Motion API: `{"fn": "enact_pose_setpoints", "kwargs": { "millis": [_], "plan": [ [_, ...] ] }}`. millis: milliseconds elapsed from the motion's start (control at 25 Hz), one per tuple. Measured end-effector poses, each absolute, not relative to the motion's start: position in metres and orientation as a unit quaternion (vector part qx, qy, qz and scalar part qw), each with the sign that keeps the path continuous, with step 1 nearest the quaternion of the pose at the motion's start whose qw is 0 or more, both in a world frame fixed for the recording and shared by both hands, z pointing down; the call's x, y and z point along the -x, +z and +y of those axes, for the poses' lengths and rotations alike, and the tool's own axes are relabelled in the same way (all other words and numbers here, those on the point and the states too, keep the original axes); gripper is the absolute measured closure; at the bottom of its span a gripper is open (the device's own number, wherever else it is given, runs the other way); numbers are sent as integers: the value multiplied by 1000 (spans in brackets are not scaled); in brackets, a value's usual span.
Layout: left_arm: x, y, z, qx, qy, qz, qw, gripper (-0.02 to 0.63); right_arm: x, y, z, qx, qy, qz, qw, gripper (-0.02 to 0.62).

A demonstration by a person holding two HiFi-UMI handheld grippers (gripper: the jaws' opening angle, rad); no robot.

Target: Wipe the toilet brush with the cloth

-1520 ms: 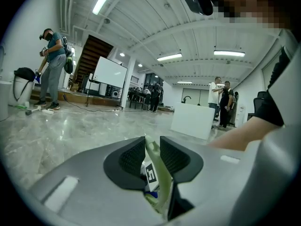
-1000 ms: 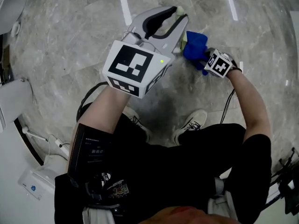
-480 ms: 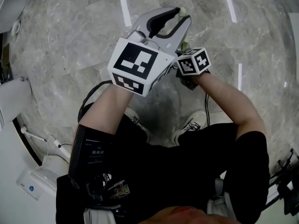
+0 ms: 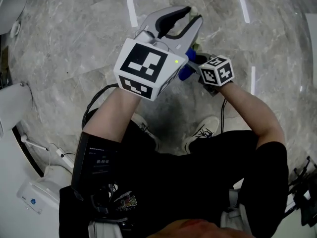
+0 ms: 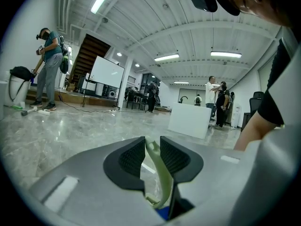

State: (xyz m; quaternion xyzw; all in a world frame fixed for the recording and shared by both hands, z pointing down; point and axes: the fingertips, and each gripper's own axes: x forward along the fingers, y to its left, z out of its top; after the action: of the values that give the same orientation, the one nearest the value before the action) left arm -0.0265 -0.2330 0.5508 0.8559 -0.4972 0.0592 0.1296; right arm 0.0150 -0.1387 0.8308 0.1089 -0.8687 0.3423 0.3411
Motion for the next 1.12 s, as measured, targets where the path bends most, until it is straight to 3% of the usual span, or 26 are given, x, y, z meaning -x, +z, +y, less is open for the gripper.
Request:
{"fn": "enact_pose_setpoints", "kwargs": {
  "millis": [200,440,720,960,1120],
  "plan": [
    [24,557,-233,-857,69,-496,117,509,-72,820,-164,-160,351,-854,349,532],
    [28,574,-232,-851,54,-493,171,495,-119,813,-197,-222,373,-821,370,532],
    [23,580,-230,-855,62,-487,167,491,-163,788,-208,-235,373,-824,357,532],
    [25,577,-237,-854,49,-485,182,494,-115,757,-224,-255,366,-853,269,532],
    [25,576,-240,-852,48,-488,185,494,-70,744,-211,-226,422,-852,214,532]
  ]
}}
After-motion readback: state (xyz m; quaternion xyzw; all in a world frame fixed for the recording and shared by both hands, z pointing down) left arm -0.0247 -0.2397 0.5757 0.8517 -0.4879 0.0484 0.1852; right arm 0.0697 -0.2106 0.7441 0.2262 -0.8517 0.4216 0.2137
